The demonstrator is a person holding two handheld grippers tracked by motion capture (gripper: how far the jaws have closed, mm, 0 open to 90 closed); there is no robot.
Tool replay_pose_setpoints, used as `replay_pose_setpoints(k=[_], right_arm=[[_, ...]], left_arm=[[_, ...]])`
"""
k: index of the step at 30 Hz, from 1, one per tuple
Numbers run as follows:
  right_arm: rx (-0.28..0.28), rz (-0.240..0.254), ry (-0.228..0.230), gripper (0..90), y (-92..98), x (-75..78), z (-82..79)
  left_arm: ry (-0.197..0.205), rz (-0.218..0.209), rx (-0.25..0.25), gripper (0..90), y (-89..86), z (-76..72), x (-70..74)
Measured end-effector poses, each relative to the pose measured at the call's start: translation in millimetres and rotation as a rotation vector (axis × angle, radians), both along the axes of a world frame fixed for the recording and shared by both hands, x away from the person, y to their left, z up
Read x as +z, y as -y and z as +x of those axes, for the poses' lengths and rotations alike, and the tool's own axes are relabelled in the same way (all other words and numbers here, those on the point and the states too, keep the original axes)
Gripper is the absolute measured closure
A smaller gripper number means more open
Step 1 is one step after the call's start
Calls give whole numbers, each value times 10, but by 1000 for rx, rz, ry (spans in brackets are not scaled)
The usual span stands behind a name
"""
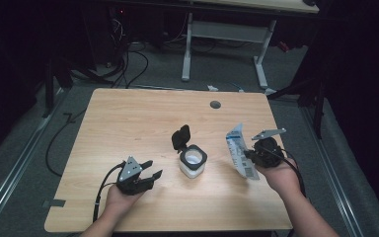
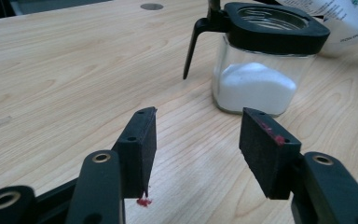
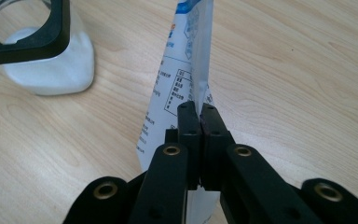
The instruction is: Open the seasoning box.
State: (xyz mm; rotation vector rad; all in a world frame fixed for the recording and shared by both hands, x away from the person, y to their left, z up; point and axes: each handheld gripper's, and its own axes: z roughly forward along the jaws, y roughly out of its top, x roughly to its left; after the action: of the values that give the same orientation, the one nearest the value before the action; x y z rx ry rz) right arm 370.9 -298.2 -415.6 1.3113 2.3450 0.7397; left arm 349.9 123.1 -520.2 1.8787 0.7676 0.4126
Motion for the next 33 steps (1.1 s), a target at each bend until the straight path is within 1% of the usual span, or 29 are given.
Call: replay_pose_setpoints(k=[2,4,6,7,9,10,12,13,14,16,19,22,23,24,27,28,30,31,33], right_arm=[[-5,8,18,895,25,-24,-10],[-10,39,39,895,60,-46,-23],[-18,59,55,895,93,-67,-37],[-14,61,68,895,110,-75,-44],[-21,86,85,895,130,-91,-61],[-21,96,103,895,143,-97,-72],[-28,98,128,895,153,-104,-92],[-24,96,141,895,154,-109,-97],[-22,101,157,895,157,-116,-112],[-21,120,180,895,168,-132,-131],[-37,182,216,896,224,-158,-166],[-47,232,261,896,267,-194,-211],[-48,233,272,896,270,-203,-222],[-48,234,291,896,271,-219,-240],[-49,247,320,896,282,-269,-267],[-53,252,322,896,279,-283,-274],[-51,264,345,896,273,-339,-285],[-53,268,350,896,271,-354,-290],[-52,282,370,896,268,-389,-292]], left_arm=[[-10,9,6,464,-30,8,1],[-16,13,16,464,-64,15,2],[-20,9,37,464,-127,28,6],[-22,3,47,464,-159,33,10],[-27,-5,71,464,-229,43,17],[-28,-10,83,465,-262,48,17],[-31,-16,103,465,-318,51,17],[-30,-17,115,465,-354,49,15],[-25,-10,124,460,-381,44,15],[-11,6,143,455,-422,33,10],[-8,29,152,452,-472,31,2],[-13,32,160,453,-497,35,-9],[-13,33,161,453,-500,35,-12],[-10,36,161,453,-499,34,-13],[-3,51,158,451,-494,32,-16],[-5,52,157,451,-489,33,-20],[-9,49,148,452,-490,39,-19],[-6,47,143,451,-495,40,-17],[-3,34,138,450,-504,38,-11]])
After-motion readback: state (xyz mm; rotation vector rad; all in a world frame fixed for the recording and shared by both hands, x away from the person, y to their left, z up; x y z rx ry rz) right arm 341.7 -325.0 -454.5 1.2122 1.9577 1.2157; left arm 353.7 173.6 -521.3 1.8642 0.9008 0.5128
